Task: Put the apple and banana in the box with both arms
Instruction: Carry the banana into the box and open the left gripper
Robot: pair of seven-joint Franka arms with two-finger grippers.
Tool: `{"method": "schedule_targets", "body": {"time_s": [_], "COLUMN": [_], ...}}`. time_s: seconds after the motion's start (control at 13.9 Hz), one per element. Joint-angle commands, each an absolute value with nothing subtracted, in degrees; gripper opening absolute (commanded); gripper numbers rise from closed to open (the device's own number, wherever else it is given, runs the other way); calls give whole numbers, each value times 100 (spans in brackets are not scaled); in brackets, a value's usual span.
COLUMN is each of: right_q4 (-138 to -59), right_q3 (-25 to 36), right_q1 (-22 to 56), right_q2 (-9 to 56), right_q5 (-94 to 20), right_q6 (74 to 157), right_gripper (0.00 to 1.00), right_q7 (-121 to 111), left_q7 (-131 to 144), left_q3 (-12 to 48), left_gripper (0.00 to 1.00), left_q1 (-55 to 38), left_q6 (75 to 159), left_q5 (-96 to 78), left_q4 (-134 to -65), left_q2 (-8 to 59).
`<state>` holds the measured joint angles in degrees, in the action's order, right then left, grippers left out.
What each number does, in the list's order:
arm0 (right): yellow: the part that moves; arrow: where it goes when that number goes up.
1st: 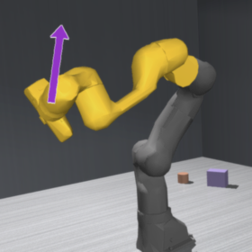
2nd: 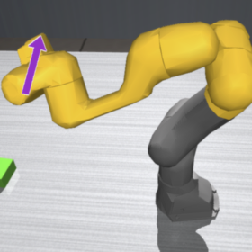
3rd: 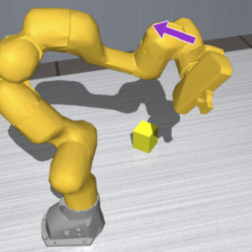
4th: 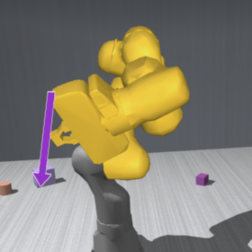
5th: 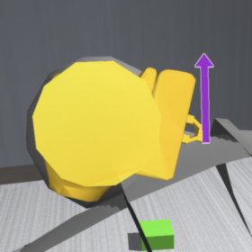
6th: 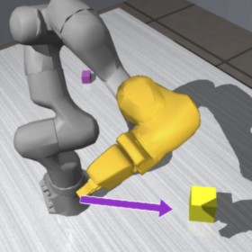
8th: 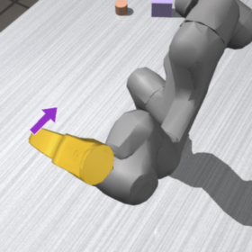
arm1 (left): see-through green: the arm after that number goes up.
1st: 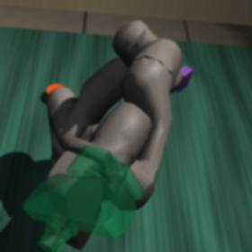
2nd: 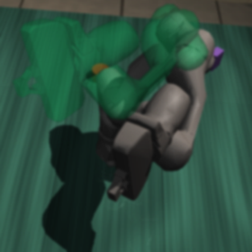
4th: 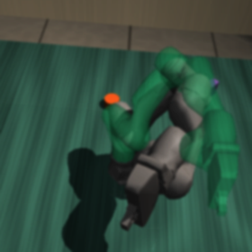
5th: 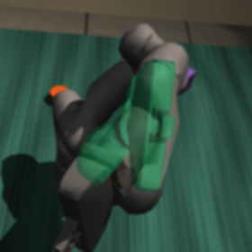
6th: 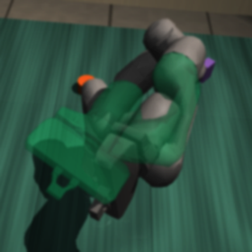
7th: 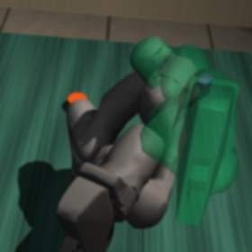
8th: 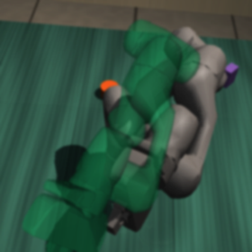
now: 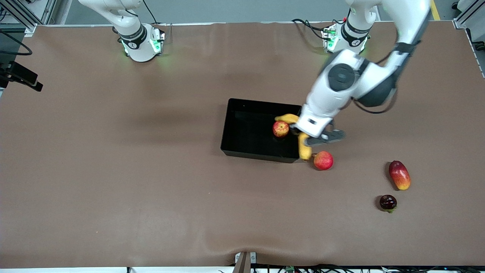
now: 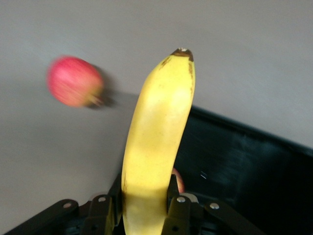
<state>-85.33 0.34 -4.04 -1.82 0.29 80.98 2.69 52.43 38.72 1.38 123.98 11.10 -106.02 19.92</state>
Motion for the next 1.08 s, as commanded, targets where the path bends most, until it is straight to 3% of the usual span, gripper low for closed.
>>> {"method": "schedule_targets", "body": {"time_s": [0.0, 0.5, 1.0], "right_q4": [-8394, -8385, -8077], "right_q3": [18, 18, 26], "right_q1": [-431, -422, -747], "right_q2": [-141, -141, -141], "right_q5": [97, 105, 97], "right_q6": [8007, 7849, 7840], "right_gripper": [100, 100, 100], "right_q7": [299, 308, 290], "left_q7": [5711, 7031, 7022], "left_q3": [3832, 3700, 3358], "left_gripper": [0, 0, 0], "left_q1": [-507, -1634, -2030], "left_q6": [12296, 12322, 12831], "left_q5": [1466, 2786, 3540], "left_q4": [-10082, -9229, -9237], "left_q2": [2635, 4217, 4798]}}
